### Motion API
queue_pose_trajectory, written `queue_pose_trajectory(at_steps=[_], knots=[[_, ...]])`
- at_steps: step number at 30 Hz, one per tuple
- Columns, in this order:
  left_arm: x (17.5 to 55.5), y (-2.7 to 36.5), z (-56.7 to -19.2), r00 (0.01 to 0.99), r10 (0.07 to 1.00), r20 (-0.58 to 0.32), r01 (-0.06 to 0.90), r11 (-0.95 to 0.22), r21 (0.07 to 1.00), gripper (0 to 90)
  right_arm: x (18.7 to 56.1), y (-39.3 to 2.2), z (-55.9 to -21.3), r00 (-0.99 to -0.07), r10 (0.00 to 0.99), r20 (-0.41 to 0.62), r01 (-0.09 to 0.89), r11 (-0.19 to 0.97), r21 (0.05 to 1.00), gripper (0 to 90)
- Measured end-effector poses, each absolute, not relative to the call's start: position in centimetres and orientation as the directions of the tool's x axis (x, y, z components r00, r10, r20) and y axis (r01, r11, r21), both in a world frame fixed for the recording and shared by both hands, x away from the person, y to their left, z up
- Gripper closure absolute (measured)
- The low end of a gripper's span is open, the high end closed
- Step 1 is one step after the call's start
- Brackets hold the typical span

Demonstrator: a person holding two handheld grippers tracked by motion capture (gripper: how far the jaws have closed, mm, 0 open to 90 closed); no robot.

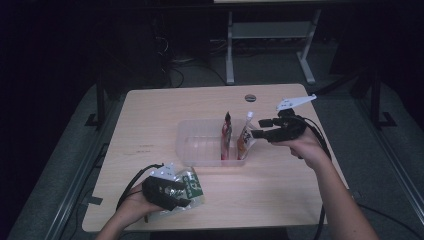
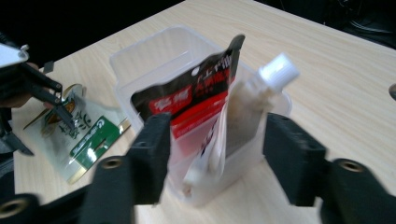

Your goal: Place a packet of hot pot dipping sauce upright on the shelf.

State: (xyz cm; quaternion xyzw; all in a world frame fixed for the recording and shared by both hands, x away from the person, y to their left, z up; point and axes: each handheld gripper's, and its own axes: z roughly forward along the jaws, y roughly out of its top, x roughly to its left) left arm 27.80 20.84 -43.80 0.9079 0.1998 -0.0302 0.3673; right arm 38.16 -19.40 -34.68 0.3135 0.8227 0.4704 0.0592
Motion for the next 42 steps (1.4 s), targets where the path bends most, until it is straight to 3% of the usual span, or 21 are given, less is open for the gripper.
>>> queue_pose_trajectory(at_steps=[6, 13, 22, 31, 33, 39, 42], knots=[[27.9, 21.4, -43.6, 0.914, 0.354, -0.197, 0.391, -0.646, 0.656, 36.7, 35.7, -20.8, -35.9, -0.787, 0.590, 0.180, 0.458, 0.363, 0.812, 32.0], [27.9, 22.1, -43.3, 0.912, 0.364, -0.187, 0.391, -0.636, 0.666, 36.6, 32.7, -21.6, -38.1, -0.785, 0.594, 0.173, 0.439, 0.338, 0.832, 30.9], [27.2, 24.3, -43.3, 0.900, 0.396, -0.183, 0.411, -0.630, 0.659, 36.4, 30.0, -21.3, -40.9, -0.786, 0.597, 0.159, 0.466, 0.403, 0.788, 28.9], [26.1, 28.1, -43.4, 0.859, 0.493, -0.142, 0.459, -0.616, 0.641, 38.6, 27.4, -21.7, -42.7, -0.772, 0.607, 0.188, 0.503, 0.402, 0.765, 28.3], [25.8, 29.2, -43.4, 0.841, 0.525, -0.131, 0.477, -0.604, 0.639, 43.9, 27.1, -21.7, -43.0, -0.779, 0.599, 0.188, 0.501, 0.412, 0.761, 28.3], [26.1, 32.0, -43.7, 0.774, 0.618, -0.139, 0.573, -0.588, 0.571, 76.2, 27.3, -21.4, -43.3, -0.786, 0.592, 0.178, 0.495, 0.429, 0.756, 28.4], [26.5, 32.6, -44.2, 0.746, 0.654, -0.128, 0.609, -0.590, 0.530, 81.3, 27.2, -21.3, -43.4, -0.786, 0.592, 0.177, 0.497, 0.434, 0.751, 28.5]])
